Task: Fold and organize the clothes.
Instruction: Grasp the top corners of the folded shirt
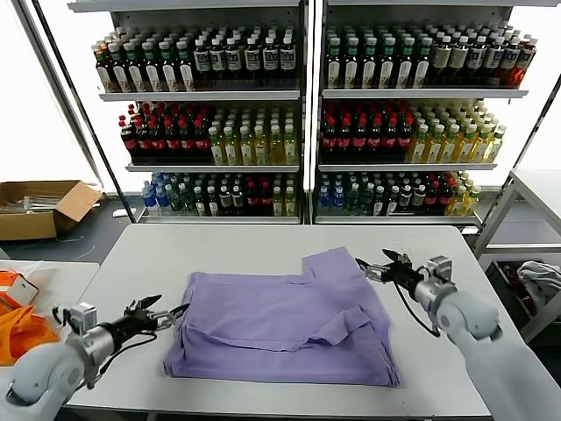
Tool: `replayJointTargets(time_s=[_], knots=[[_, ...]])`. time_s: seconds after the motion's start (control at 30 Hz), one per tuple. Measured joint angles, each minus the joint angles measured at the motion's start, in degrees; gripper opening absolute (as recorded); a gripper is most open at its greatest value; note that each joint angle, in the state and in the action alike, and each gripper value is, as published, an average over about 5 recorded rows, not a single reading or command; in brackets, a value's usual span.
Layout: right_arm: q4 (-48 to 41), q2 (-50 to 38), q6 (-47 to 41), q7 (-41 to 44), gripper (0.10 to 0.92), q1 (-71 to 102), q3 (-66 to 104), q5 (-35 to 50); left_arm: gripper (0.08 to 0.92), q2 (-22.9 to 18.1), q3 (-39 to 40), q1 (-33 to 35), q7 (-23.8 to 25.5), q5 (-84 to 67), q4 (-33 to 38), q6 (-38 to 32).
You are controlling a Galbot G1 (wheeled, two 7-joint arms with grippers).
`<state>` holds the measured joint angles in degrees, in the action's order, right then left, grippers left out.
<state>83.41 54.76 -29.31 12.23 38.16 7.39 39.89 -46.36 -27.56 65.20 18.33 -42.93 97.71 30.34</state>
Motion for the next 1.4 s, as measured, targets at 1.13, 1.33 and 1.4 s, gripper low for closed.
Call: replayJointTargets(time_s=[1.13,1.33,1.4], knots=[[-15.31,6.91,-3.42,-1.89,0.369,-11.71,-13.43,-1.41,0.535,-4.15,18.86,-21.97,0.17,2.09,-20.19,0.44],[-14.48,6.90,-3.59,-2.02,0.195,-11.18,-13.08,-0.71,0.353,-4.72,19.07,-21.65,0.01,2.32,-19.62,0.45],[-13.88,6.84,-3.70,-2.06,0.141,-10.86,-12.69,-0.32,0.292,-4.81,19.19,-21.70,-0.21,2.34,-19.47,0.31]])
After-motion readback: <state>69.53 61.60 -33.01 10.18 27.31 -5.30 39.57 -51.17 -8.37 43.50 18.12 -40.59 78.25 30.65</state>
